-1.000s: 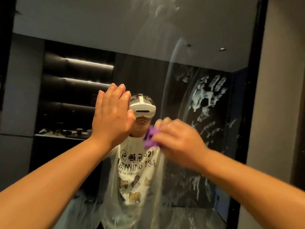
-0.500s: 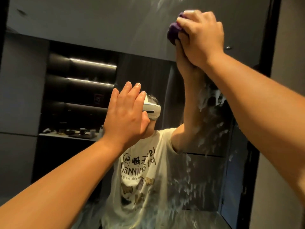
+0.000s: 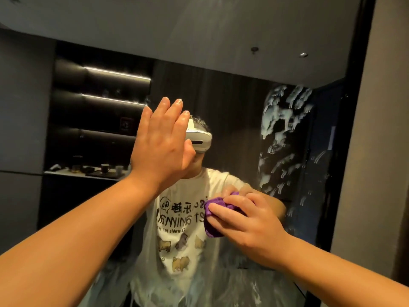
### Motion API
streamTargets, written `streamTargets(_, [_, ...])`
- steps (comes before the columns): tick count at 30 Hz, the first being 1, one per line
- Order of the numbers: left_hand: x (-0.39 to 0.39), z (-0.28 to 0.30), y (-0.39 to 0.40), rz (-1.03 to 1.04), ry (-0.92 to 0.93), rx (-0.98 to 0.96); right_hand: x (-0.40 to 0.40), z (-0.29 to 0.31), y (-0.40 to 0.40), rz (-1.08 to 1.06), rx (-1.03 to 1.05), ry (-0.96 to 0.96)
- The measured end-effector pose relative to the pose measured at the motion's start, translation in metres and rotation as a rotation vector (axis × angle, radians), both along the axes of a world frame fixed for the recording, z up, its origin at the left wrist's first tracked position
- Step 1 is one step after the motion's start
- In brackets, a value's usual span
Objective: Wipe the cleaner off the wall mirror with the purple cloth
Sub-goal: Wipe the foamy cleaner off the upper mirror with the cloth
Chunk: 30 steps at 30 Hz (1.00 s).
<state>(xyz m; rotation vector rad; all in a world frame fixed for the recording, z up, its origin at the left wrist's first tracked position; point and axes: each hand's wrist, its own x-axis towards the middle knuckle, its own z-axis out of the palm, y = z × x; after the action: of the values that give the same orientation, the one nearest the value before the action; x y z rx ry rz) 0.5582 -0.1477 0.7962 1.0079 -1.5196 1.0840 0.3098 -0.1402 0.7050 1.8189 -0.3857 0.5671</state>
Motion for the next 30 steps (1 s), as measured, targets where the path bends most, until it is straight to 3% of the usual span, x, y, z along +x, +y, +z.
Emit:
streamTargets(2, [-0.001,0.0,0.0,0.001,0.006,0.003,0.003,0.031,0.012,0.124,0.057,-0.033])
streamTargets(5, [-0.001,0.0,0.0,0.011,0.011,0.007,0.002,0.122,0.035,0.276,0.105,-0.214])
streamTargets(9, [-0.002,0.0,0.0,0.012,0.007,0.007,-0.035,0.255,0.018,0.065,-0.256,-0.611])
streamTargets(12, [-0.001,0.001,0.001,0.018,0.009,0.009,-0.054,0.303,0.006,-0.108,-0.175,-0.787])
streamTargets(14, [0.0,0.001,0.0,0.019,0.01,0.012,-0.049,0.304,0.008,-0.161,-0.118,-0.831])
streamTargets(18, [-0.002,0.001,0.002,0.024,0.01,0.036,-0.03,0.228,0.007,-0.159,-0.144,-0.665])
streamTargets(23, [-0.002,0.002,0.004,0.021,0.014,0.059,-0.027,0.075,-0.001,0.013,-0.141,-0.443])
streamTargets(30, [-0.017,0.0,0.008,0.004,0.039,0.09,-0.055,-0.09,0.011,-0.028,0.169,-0.219])
